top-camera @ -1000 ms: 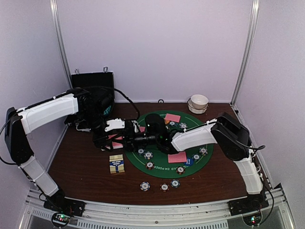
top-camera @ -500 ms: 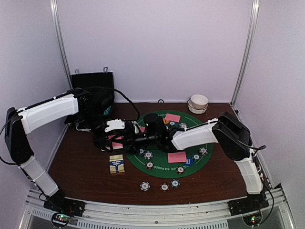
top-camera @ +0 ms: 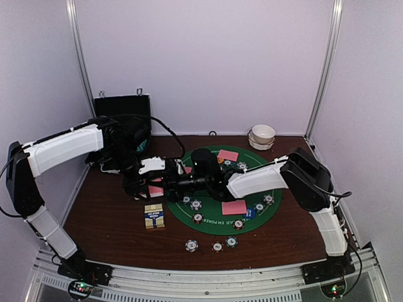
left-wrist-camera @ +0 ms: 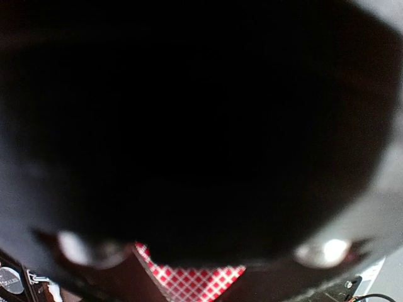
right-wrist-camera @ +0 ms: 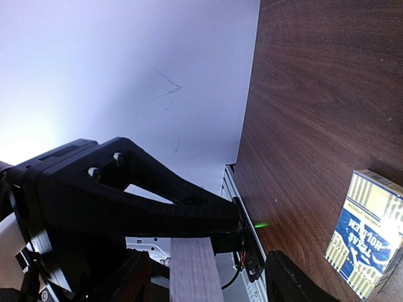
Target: Distribute texas hold em gaming equipment
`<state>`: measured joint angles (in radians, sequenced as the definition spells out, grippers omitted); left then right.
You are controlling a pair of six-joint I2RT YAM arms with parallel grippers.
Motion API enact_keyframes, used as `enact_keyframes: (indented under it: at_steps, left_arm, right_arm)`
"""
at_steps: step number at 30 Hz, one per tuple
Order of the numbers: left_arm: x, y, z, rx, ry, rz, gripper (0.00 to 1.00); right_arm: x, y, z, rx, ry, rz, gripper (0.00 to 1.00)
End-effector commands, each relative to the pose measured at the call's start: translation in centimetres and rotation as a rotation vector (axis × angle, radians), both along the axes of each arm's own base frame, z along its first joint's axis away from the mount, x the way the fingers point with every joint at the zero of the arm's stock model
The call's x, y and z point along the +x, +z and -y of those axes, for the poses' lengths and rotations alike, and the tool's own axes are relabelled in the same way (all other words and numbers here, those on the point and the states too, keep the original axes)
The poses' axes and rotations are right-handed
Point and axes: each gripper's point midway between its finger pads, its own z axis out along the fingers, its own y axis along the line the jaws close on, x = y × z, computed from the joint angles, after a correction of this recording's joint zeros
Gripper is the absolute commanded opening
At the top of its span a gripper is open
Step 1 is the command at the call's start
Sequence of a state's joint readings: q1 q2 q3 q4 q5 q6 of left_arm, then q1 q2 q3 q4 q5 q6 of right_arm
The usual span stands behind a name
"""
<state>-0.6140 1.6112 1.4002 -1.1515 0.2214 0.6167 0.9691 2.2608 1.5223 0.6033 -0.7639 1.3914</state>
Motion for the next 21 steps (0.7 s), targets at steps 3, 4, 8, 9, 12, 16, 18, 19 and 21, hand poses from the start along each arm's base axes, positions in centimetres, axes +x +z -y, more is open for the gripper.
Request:
enact_keyframes:
  at_steps: [3, 4, 8, 9, 12, 16, 18, 19, 21]
  left_arm:
    - [0.0, 1.7, 0.6, -0.068, 0.012, 0.030, 0.00]
    - [0.0, 1.7, 0.6, -0.069, 0.011, 0.029, 0.00]
    - [-0.1, 2.0, 0.5, -0.075, 0.009, 0.036, 0.00]
    - [-0.1, 2.1, 0.5, -0.076, 0.009, 0.037, 0.00]
    - [-0.3, 2.4, 0.3, -0.080, 0.009, 0.045, 0.00]
    - [-0.5, 2.3, 0.2, -0.079, 0.009, 0.043, 0.00]
    - [-0.4, 2.3, 0.2, -0.080, 0.008, 0.045, 0.00]
    - [-0.5, 2.4, 0.2, -0.081, 0.007, 0.046, 0.00]
    - [-0.5, 2.4, 0.2, -0.083, 0.008, 0.046, 0.00]
  right_arm:
    - [-1.0, 1.7, 0.4, -0.006, 0.032, 0.045, 0.63]
    - [-1.0, 1.4, 0.5, -0.020, 0.033, 0.046, 0.62]
    - [-1.0, 0.0, 1.2, -0.110, 0.026, 0.058, 0.59]
    - [-0.8, -0.2, 1.5, -0.126, 0.020, 0.064, 0.58]
    - [-0.2, 0.1, 2.9, -0.170, 0.000, 0.092, 0.55]
    - [-0.3, 0.7, 3.5, -0.189, 0.009, 0.109, 0.55]
    - [-0.5, 0.8, 3.7, -0.198, 0.019, 0.116, 0.54]
    - [-0.6, 0.9, 3.7, -0.205, 0.023, 0.120, 0.54]
    - [-0.6, 0.9, 4.0, -0.215, 0.026, 0.123, 0.54]
